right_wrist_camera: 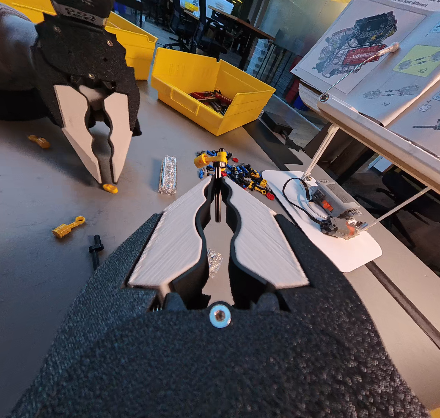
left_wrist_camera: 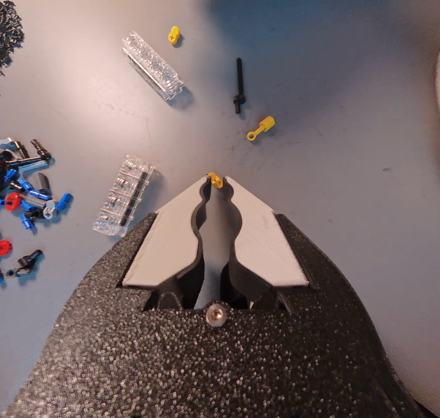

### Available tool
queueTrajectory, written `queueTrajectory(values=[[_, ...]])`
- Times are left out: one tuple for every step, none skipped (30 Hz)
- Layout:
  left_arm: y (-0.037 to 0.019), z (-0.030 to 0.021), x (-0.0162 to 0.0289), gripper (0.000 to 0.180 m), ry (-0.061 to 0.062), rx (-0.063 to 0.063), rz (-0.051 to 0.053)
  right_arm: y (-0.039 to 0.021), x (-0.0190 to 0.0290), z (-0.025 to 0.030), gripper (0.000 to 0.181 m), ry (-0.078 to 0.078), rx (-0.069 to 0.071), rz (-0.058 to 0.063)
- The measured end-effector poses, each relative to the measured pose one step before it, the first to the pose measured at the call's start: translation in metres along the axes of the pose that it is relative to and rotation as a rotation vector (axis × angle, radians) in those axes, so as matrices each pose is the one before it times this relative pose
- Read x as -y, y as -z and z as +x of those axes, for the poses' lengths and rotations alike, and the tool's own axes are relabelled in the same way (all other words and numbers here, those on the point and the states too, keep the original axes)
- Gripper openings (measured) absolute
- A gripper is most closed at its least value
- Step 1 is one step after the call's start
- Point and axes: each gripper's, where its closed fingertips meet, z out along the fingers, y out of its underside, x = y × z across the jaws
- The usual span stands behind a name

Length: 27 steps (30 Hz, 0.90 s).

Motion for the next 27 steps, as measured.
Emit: queueTrajectory(values=[[0.00325,0.00378,0.00383,0.007,0.0268,-0.0243,0.0332,0.0001,0.0003,0.00001,0.004,-0.0018,0.0009,0.0015],[0.004,0.00374,0.00434,0.007,0.0306,-0.0277,0.0358,0.00008,0.00015,-0.00012,0.004,-0.0001,0.0011,0.0006],[0.0039,0.00183,0.00371,0.007,0.033,-0.019,0.029,-0.00007,0.00007,-0.00025,0.004,0.0011,0.001,-0.0001],[0.00308,-0.00282,0.00208,0.007,0.0312,0.0111,0.017,0.00006,0.00017,-0.00033,0.004,0.0014,0.0013,-0.0001],[0.00192,-0.00496,-0.00022,0.007,0.0264,0.0251,0.0032,-0.00005,0.00026,-0.00042,0.004,0.0015,0.0013,0.0001],[0.00001,-0.00438,-0.0028,0.007,0.023,0.022,-0.0123,0.00007,0.00033,-0.00031,0.004,0.0018,0.0009,0.0001],[-0.00151,-0.00437,-0.00407,0.007,0.0192,0.0238,-0.0207,0.00009,0.00024,-0.00015,0.004,0.0017,0.0004,-0.0003],[-0.00271,-0.00371,-0.00406,0.007,0.0164,0.024,-0.0212,0.00006,-0.00002,-0.00004,0.004,0.0017,-0.0002,-0.0006],[-0.00323,-0.00159,-0.00323,0.007,0.0175,0.0139,-0.0198,0.00018,-0.00001,0.00014,0.004,0.0014,-0.0007,-0.0008],[-0.00289,0.00085,-0.00157,0.008,0.0128,0.0017,-0.0123,0.00013,-0.00008,0.00023,0.004,0.001,-0.0011,-0.0004],[-0.0022,0.00116,0.0001,0.008,0.01,0.0022,-0.0039,0.00031,0.0001,0.00032,0.004,0.0003,-0.0009,0.0001],[-0.00154,0.00091,0.00042,0.008,0.0091,0.0034,-0.0044,0.00016,0.00011,0.00024,0.004,-0.0003,-0.0009,0.0006],[-0.00122,0.00039,0.00034,0.008,0.0046,0.0058,-0.0048,0.00022,0.00024,0.00027,0.004,-0.0008,-0.0004,0.0013],[-0.00113,0.00107,-0.00021,0.008,-0.0014,0.0019,-0.0083,0.00014,0.00021,0.00011,0.004,-0.0012,0.0005,0.0009],[-0.00133,0.00217,-0.00068,0.008,-0.0065,-0.0049,-0.011,-0.00004,-0.00011,-0.00012,0.004,-0.0008,0.0008,0.0001],[-0.0014,0.00207,0.00004,0.008,-0.0055,-0.0044,-0.0063,-0.00019,-0.0001,-0.00023,0.004,-0.0002,0.0012,-0.0004],[-0.0011,0.00154,0.00102,0.008,-0.0009,-0.0034,-0.0019,-0.00006,-0.00025,-0.00036,0.004,0.0003,0.0016,-0.0009],[-0.00123,0.00186,0.00086,0.008,-0.0024,-0.0063,-0.0045,-0.00013,-0.0001,-0.00036,0.004,0.0009,0.0013,-0.0008],[-0.00122,0.0015,0.00086,0.008,-0.0071,-0.0022,-0.0051,0.0,0.00011,-0.0003,0.004,0.0013,0.001,-0.0008],[-0.00119,0.00134,0.00103,0.008,-0.0087,0.001,-0.0058,0.00005,0.00001,-0.00013,0.004,0.0016,0.0004,-0.0004],[-0.00097,0.0016,0.00085,0.008,-0.0122,-0.0004,-0.0071,0.00004,0.00015,-0.00004,0.004,0.0013,-0.0001,-0.0001],[-0.00045,0.00067,0.00065,0.008,-0.0164,0.0059,-0.006,0.00021,0.00018,0.00018,0.004,0.0007,-0.0004,0.0003],[0.00024,-0.00033,0.00039,0.008,-0.0131,0.0088,-0.003,0.00026,0.00039,0.0003,0.004,0.0005,-0.0011,0.0013],[0.00088,0.0009,0.00056,0.008,-0.0044,-0.005,0.0018,0.00046,0.00048,0.00031,0.004,0.0001,-0.001,0.0015],[0.00148,0.00257,0.00126,0.008,-0.0051,-0.0182,0.0092,0.00036,0.00055,0.00035,0.004,0.0,-0.0005,0.0015],[0.002,0.0028,0.00223,0.008,-0.0188,-0.0156,0.0154,0.00032,0.00057,0.00026,0.004,0.0002,-0.0007,0.002],[0.00185,0.00227,0.00174,0.008,-0.0293,-0.0091,0.009,0.00021,0.00036,0.00003,0.004,-0.0005,0.0001,0.0017]])
